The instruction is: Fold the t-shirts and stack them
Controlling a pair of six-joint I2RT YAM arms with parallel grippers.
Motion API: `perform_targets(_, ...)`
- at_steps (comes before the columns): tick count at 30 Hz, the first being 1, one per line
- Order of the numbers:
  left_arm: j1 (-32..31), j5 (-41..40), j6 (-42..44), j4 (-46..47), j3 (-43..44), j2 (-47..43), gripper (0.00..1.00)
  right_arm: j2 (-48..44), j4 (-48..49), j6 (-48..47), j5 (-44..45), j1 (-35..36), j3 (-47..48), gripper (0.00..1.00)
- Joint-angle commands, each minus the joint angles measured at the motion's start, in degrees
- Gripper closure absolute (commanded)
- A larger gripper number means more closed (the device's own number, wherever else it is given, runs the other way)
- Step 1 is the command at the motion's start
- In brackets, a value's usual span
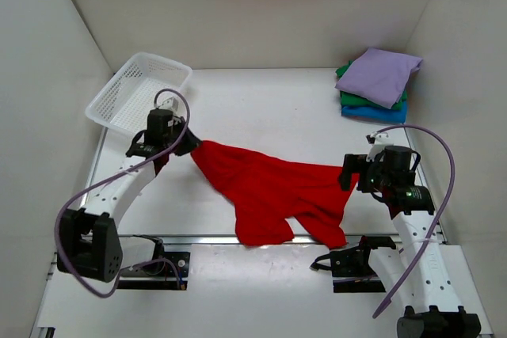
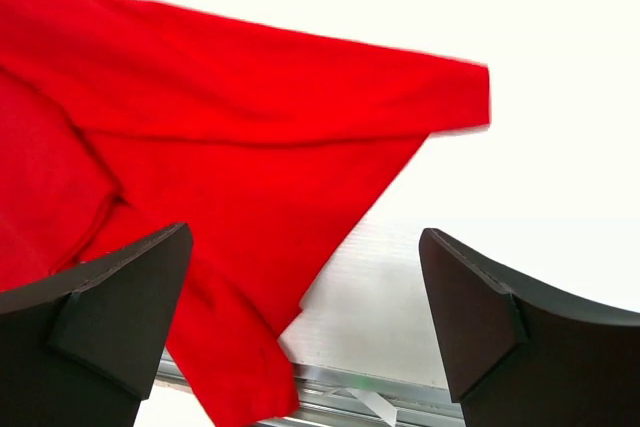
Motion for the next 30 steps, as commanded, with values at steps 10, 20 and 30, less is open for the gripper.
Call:
perform_targets(10, 5.02, -6.61, 6.56, 17.50, 2.58, 12.74, 0.56, 0.25, 2.23, -0.23, 0.58, 2.97, -0.36, 0.04)
perform_targets(20, 5.98, -16.61, 4.28, 24.62, 14.80, 29.18, 0.41, -0.20, 3.46, 0.22, 1.47, 1.66, -0.62, 0.06)
perform_targets(30, 9.32, -24.35, 6.91, 27.69, 29.05, 43.34, 0.42, 0.24, 3.46, 0.39, 2.09, 1.57, -0.89, 0.06)
